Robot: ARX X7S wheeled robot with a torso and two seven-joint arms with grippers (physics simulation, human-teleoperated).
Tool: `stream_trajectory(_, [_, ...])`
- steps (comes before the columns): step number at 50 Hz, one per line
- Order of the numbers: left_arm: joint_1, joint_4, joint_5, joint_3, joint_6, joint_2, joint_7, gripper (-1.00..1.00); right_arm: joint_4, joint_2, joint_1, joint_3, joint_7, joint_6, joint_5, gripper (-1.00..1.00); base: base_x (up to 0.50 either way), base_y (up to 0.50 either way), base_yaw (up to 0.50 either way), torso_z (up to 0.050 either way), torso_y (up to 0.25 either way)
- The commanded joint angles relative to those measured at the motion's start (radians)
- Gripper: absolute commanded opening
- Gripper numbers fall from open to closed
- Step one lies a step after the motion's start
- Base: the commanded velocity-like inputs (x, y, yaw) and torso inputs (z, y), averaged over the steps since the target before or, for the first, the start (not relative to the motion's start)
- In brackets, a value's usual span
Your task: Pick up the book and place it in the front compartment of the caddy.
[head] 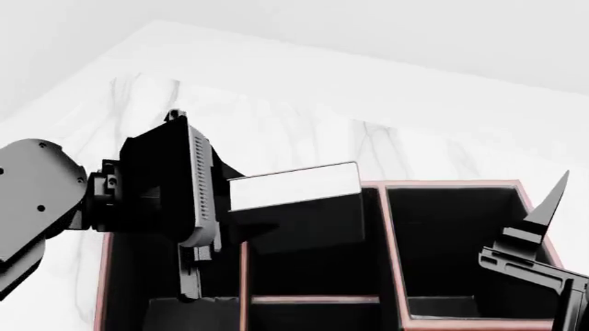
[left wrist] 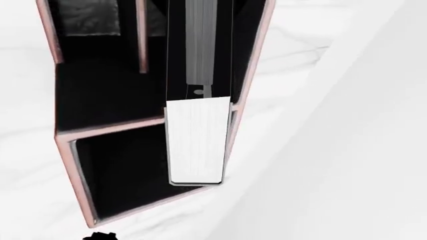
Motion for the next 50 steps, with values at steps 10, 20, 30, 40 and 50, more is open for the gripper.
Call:
stream_trajectory(10, [-0.022,-0.259,0.024,-0.025,0.123,0.118,0.084,-1.0,0.017,-0.021,0.008,0.033,-0.024,0.008,0.005,1.0,0.0,0.0,0.0,0.001,0.001])
stream_trajectory(20, [-0.04,-0.551,0.058,-0.014,0.257,0.214,0.129,-1.0,0.019,-0.019,0.007,0.033,-0.023,0.006,0.006,1.0,0.0,0.0,0.0,0.0,0.001])
stream_trajectory(30, [-0.084,-1.055,0.075,-0.03,0.507,0.383,0.206,-1.0,0.022,-0.017,0.017,0.025,-0.019,0.017,0.003,1.0,0.0,0.0,0.0,0.0,0.001])
stream_trajectory(40, [-0.038,-1.066,0.11,-0.065,0.509,0.395,0.213,1.0,0.02,-0.015,0.015,0.023,-0.019,0.016,0.003,1.0,0.0,0.0,0.0,0.0,0.0])
stream_trajectory(50, [-0.002,-1.046,0.143,-0.059,0.483,0.388,0.219,1.0,0.032,-0.017,0.01,0.016,-0.02,-0.003,-0.001,1.0,0.0,0.0,-0.01,0.0,0.0])
